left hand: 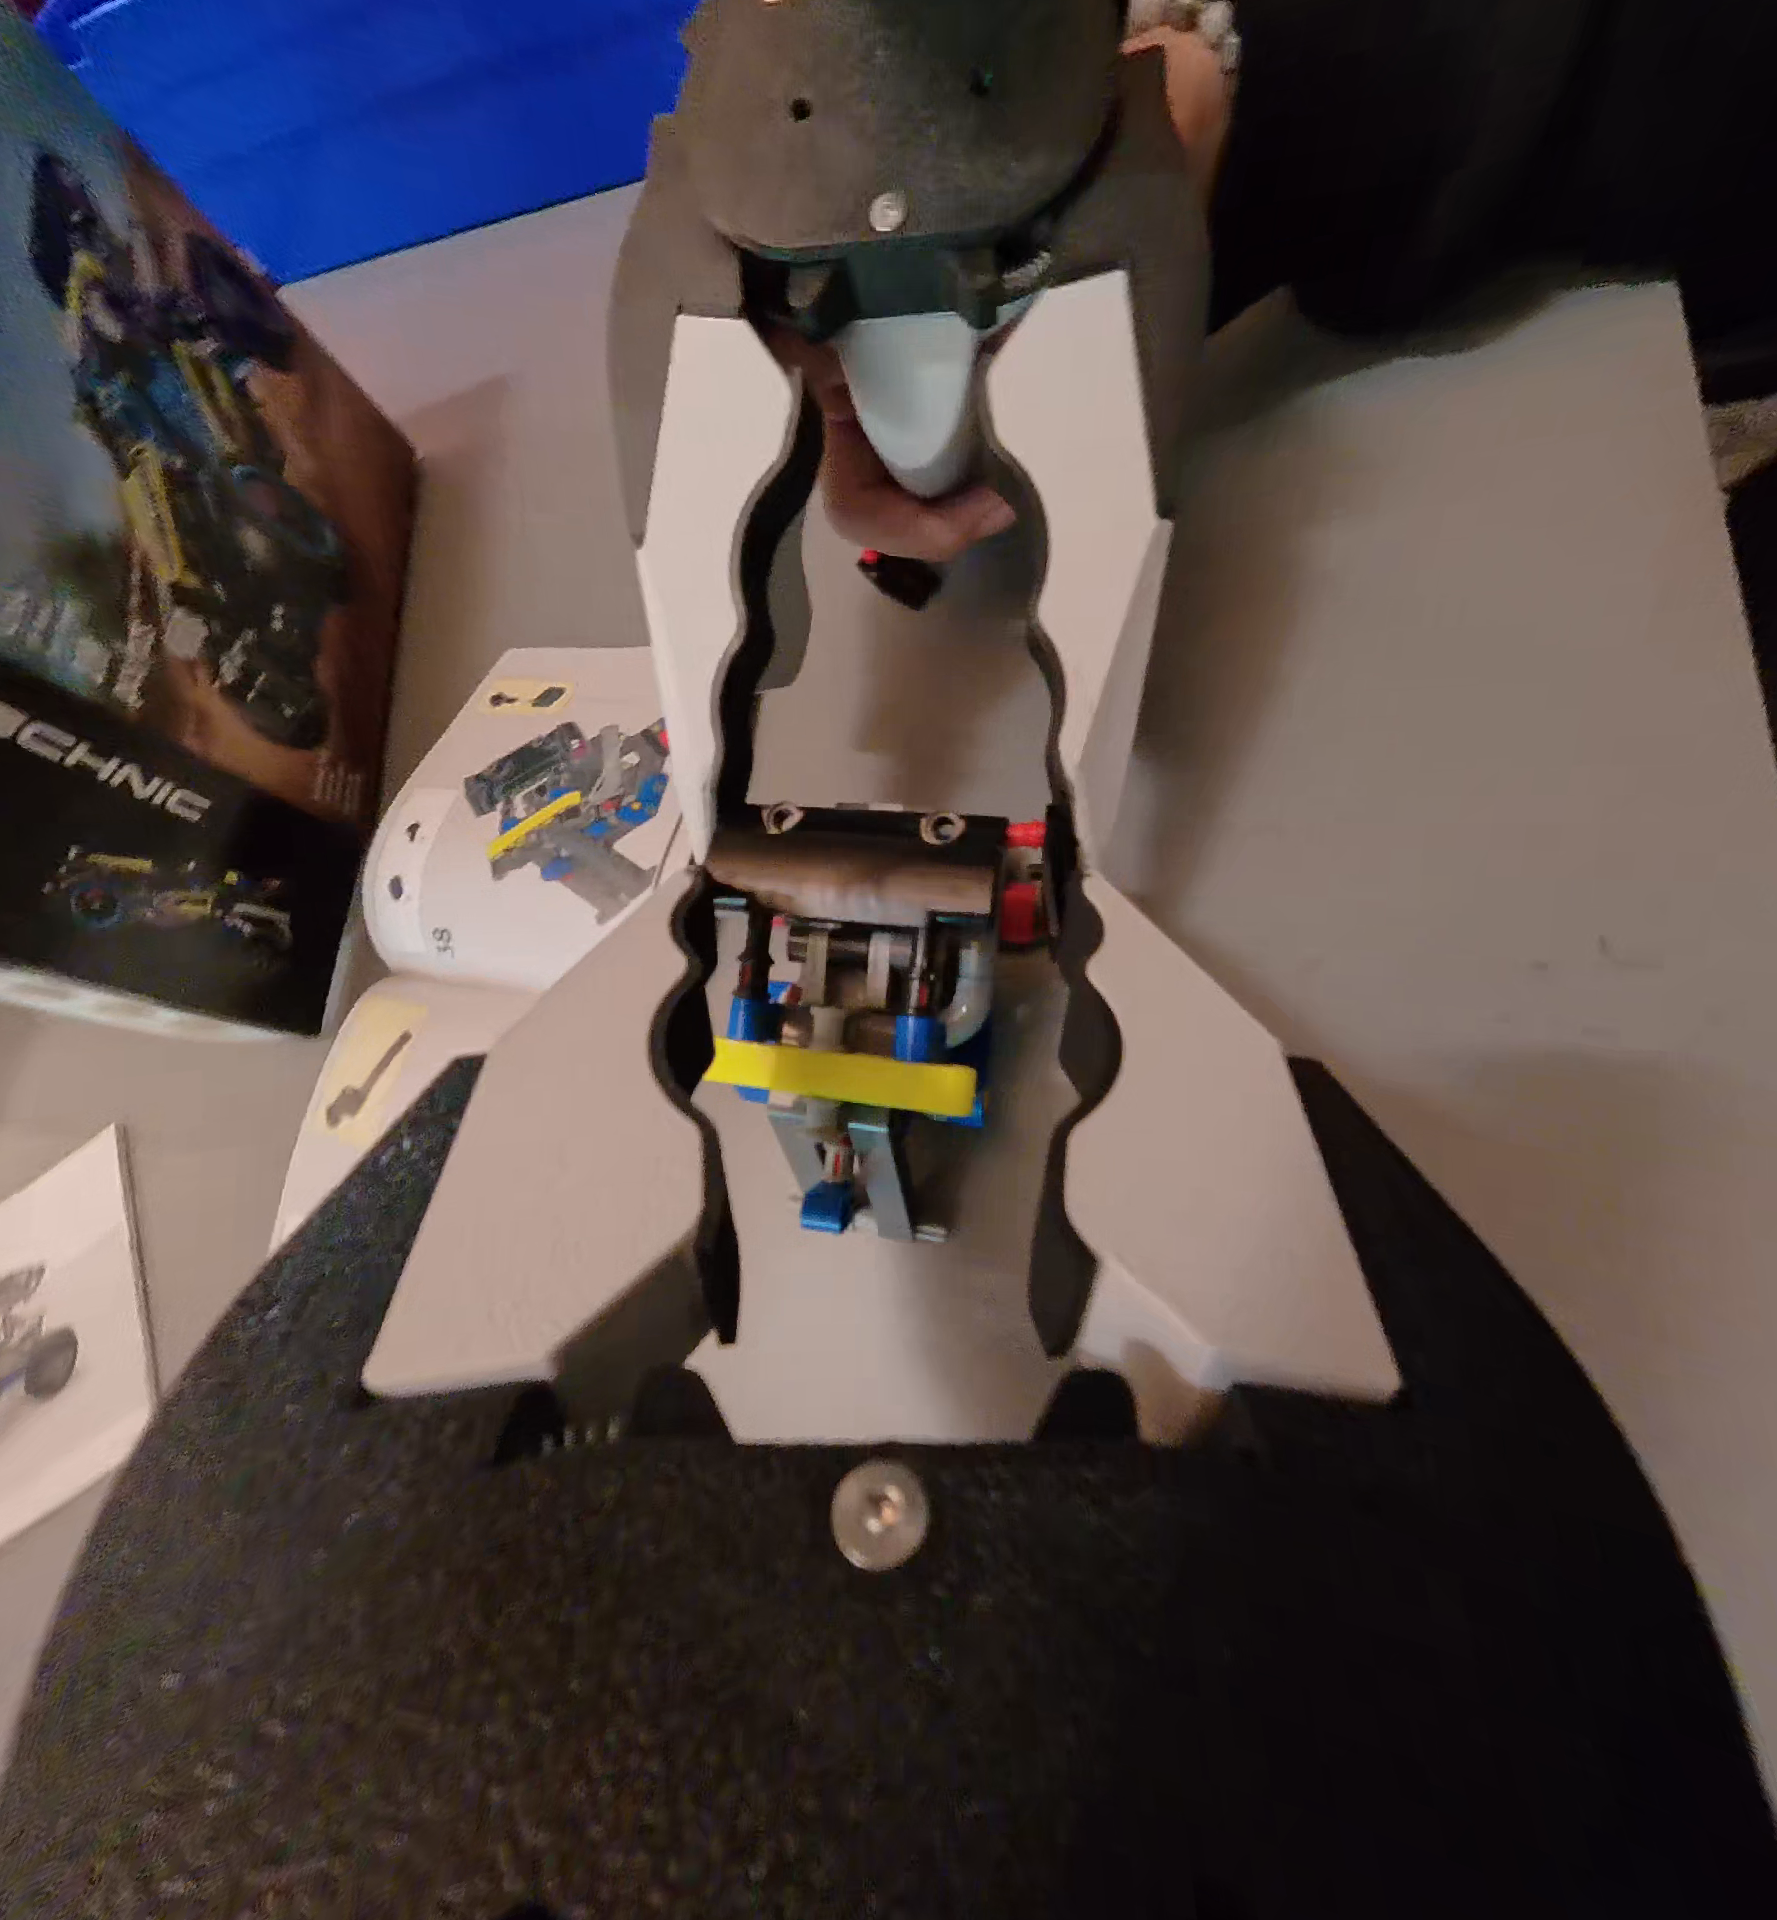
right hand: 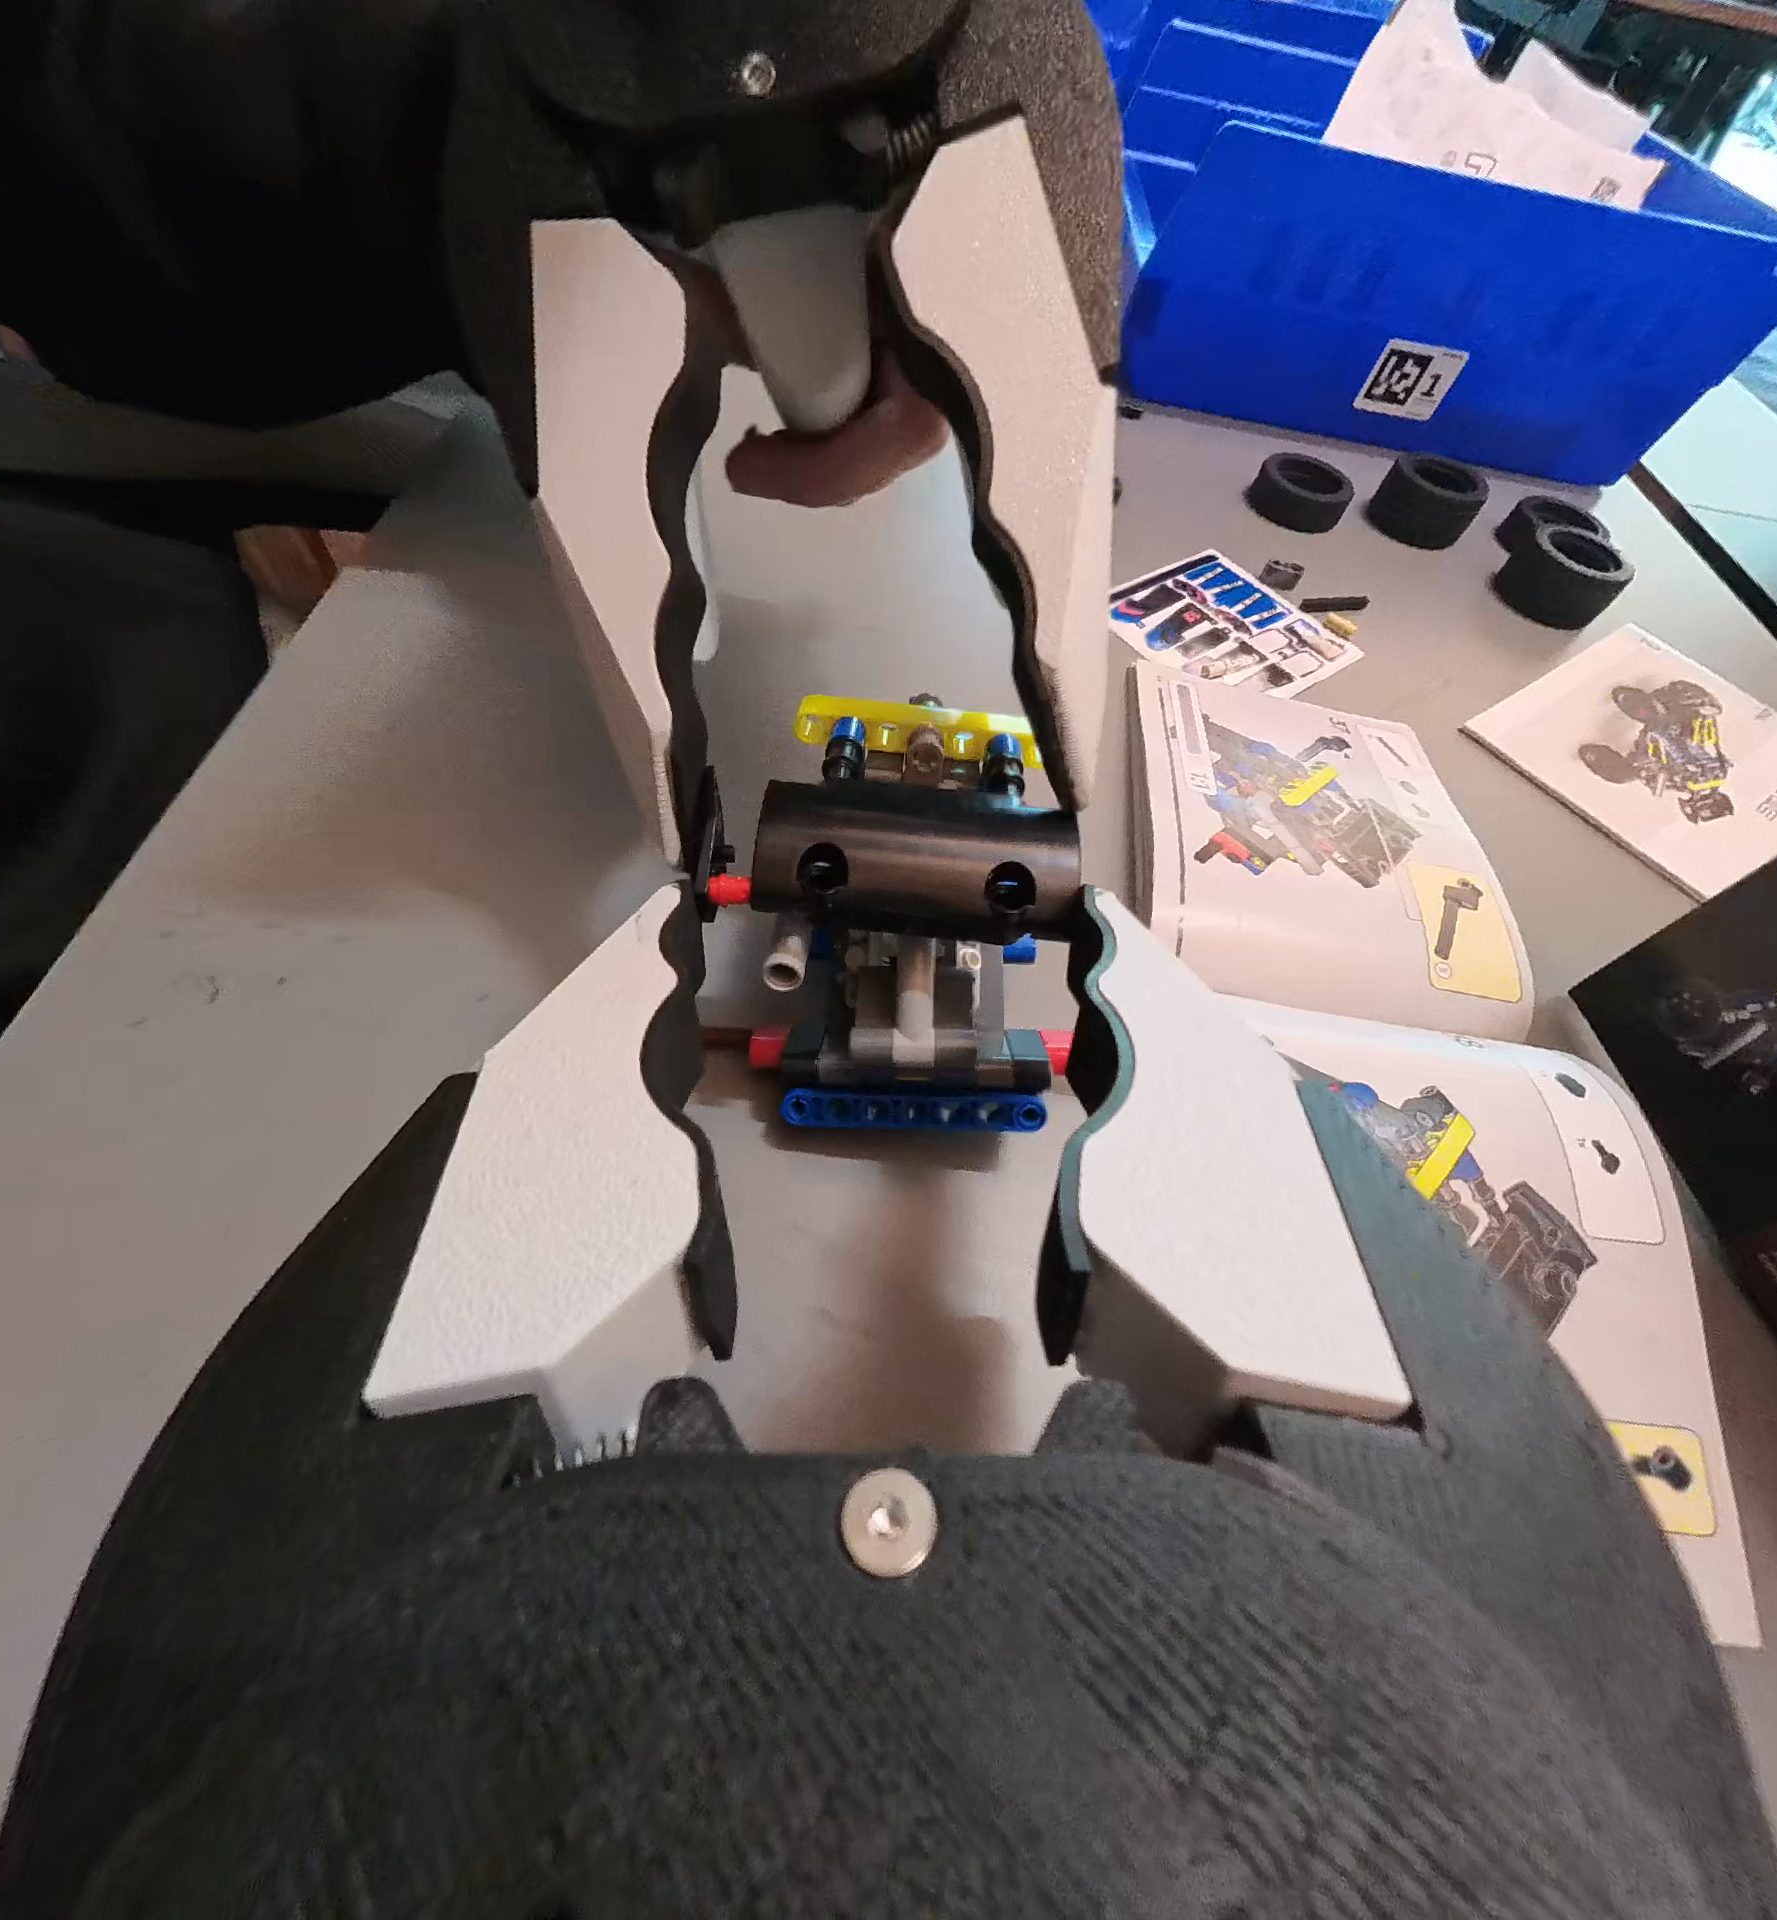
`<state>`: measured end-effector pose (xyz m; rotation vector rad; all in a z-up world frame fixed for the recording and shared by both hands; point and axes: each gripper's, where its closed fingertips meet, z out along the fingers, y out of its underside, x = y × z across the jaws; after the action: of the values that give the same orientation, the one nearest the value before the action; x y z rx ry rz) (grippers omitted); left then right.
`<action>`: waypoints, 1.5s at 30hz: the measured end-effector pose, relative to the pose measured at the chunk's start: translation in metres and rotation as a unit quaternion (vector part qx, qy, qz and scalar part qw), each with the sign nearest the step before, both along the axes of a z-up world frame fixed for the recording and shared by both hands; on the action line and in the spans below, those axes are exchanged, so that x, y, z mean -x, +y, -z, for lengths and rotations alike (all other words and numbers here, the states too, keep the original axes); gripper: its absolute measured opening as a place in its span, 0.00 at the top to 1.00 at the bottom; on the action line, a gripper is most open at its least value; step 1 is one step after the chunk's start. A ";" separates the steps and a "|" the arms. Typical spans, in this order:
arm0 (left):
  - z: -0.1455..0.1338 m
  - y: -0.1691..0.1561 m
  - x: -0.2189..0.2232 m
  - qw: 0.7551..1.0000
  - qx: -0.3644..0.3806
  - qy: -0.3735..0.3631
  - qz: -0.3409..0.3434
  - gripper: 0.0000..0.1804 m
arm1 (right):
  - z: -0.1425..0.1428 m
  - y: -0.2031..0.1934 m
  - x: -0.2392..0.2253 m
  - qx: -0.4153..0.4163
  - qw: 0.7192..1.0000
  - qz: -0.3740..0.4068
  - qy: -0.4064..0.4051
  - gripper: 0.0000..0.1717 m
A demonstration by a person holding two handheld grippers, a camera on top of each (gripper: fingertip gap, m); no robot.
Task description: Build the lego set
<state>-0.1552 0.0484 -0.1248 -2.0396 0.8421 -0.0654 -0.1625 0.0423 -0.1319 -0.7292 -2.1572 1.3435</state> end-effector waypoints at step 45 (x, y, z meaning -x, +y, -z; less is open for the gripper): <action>-0.030 -0.014 -0.007 0.997 -0.015 -0.080 -0.015 0.68 | 0.038 0.125 -0.062 -0.120 0.981 0.102 -0.112 0.84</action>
<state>-0.1486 0.0347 -0.0953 -1.9893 0.7087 -0.1964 -0.1009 0.1673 -0.1703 -1.0113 -2.2918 0.9142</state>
